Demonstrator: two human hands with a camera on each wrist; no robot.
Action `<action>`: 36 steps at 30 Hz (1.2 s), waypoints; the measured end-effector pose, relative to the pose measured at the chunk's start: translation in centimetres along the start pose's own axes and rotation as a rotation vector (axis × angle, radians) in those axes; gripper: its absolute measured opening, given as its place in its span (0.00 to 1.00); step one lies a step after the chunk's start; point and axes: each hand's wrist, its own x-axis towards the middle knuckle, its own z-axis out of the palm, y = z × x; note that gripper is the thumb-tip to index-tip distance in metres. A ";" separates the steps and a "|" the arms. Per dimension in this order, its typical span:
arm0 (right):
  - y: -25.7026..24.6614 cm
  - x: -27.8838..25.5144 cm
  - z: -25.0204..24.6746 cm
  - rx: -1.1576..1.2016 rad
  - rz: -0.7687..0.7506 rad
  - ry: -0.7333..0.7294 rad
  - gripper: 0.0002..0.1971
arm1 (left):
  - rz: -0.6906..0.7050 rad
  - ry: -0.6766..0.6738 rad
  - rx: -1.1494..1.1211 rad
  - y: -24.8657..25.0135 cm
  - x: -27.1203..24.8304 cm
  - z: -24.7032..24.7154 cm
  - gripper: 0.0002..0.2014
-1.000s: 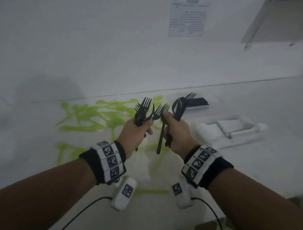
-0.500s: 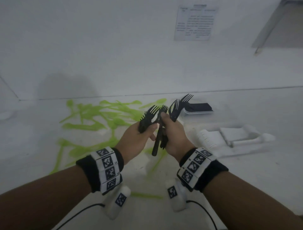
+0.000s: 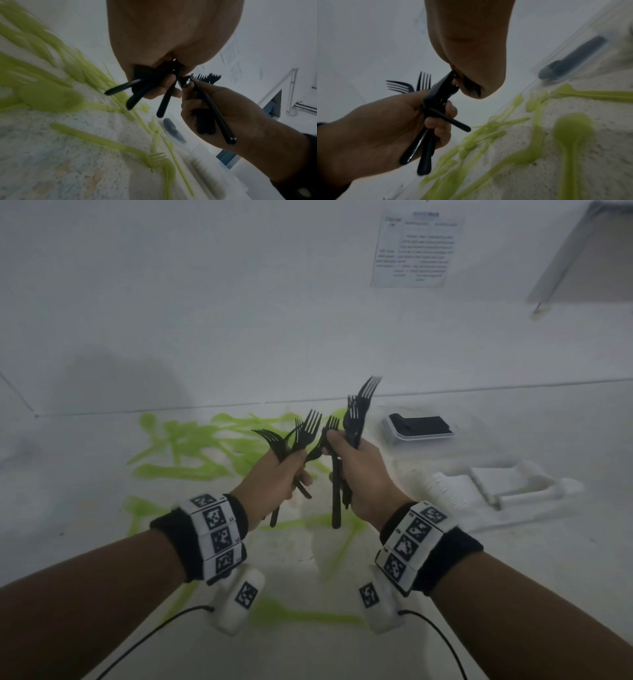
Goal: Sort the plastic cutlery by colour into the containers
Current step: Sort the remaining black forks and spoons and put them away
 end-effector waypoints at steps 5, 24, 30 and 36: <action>0.4 -0.4 0.7 0.032 0.014 0.074 0.08 | 0.029 0.127 -0.025 -0.2 0.8 0.3 0.11; 1.2 0.8 -1.3 0.195 0.044 0.244 0.10 | 0.012 0.148 -0.018 -0.8 -0.7 -0.4 0.10; 1.2 -0.9 0.4 0.080 -0.020 -0.022 0.09 | 0.055 0.029 0.104 0.0 -0.7 -0.1 0.09; 1.0 -0.1 0.2 0.188 0.029 0.128 0.08 | 0.090 0.006 0.194 -0.7 -1.3 -0.1 0.18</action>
